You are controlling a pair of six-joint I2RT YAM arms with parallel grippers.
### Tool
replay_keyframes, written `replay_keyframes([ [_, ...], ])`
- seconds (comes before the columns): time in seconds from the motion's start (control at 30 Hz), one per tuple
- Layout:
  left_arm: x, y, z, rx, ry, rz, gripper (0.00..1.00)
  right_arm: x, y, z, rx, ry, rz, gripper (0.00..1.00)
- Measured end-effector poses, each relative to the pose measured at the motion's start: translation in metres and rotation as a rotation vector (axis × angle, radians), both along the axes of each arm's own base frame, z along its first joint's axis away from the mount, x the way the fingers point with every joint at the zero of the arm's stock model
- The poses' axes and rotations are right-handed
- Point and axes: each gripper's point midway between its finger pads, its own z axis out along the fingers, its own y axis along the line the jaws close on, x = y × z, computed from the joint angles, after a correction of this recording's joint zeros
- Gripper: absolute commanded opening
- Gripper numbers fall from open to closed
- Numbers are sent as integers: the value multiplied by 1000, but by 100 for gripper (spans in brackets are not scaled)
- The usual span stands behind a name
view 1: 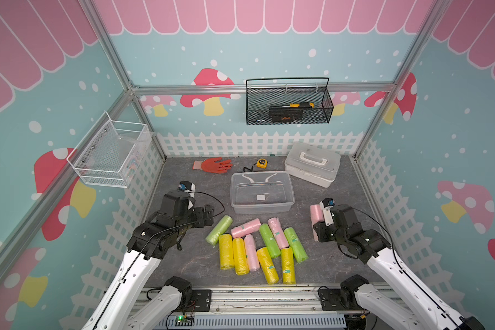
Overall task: Put the roll of trash bags into the storage box
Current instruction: Pick up the roll of trash bags from the center of the board, then place the roll of trash bags in the storage box.
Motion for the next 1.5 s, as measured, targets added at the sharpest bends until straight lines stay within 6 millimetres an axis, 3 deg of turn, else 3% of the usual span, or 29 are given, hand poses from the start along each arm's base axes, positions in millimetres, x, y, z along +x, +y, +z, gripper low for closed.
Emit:
replay_keyframes([
  [0.1,-3,1,5,-19,-19,-2,99,0,6,16,35,-8,13,18],
  [0.17,-4,4,8,-36,-27,9,99,8,14,38,63,-13,24,16],
  [0.33,-9,10,16,-63,-58,26,99,57,42,101,123,-72,44,16],
  [0.43,-13,3,21,-97,-70,-11,99,84,57,111,134,-67,47,16],
  [0.57,-13,-3,20,-118,-60,-38,99,117,78,97,119,5,66,15],
  [0.67,-14,-5,17,-124,-47,-48,99,132,85,76,81,59,67,14],
  [0.8,-14,-6,15,-128,-42,-53,99,143,87,53,32,122,57,14],
  [1.03,-14,-7,15,-130,-40,-56,99,165,99,34,-3,154,61,14],
  [1.27,-14,-7,14,-132,-39,-58,99,173,112,-9,-50,243,73,15],
  [1.5,-14,-8,14,-132,-39,-59,99,188,127,-21,-58,258,85,15],
])
